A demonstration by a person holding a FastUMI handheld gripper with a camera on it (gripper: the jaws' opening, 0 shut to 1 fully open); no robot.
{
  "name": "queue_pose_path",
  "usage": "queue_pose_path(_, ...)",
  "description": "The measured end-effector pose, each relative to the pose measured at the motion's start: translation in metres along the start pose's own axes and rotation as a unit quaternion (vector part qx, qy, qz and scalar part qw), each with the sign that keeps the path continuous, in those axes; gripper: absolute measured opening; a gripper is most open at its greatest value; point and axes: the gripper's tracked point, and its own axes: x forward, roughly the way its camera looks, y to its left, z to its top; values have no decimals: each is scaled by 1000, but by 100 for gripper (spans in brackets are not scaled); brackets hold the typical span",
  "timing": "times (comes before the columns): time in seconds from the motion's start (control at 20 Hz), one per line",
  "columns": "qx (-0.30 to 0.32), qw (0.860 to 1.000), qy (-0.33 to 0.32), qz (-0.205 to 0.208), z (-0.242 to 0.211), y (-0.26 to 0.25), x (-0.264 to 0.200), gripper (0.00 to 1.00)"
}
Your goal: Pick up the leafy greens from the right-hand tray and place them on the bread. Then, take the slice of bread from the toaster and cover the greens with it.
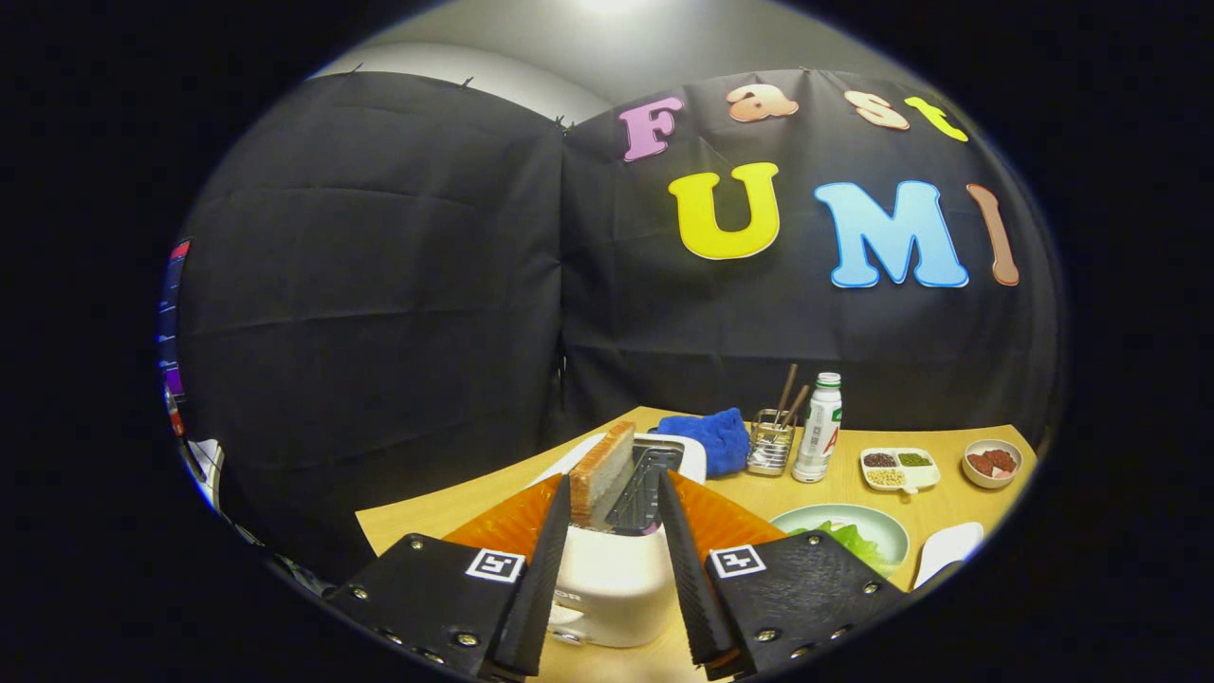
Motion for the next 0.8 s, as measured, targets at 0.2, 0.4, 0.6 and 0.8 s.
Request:
queue_pose_path(0.2,-1,1000,13,-7,-11,5,14,57)
queue_pose_path(0.4,-2,1000,9,-13,-10,8,25,57)
queue_pose_path(0.6,-7,999,0,-34,-7,6,36,57)
queue_pose_path(0.8,-7,999,18,-32,-19,5,52,51)
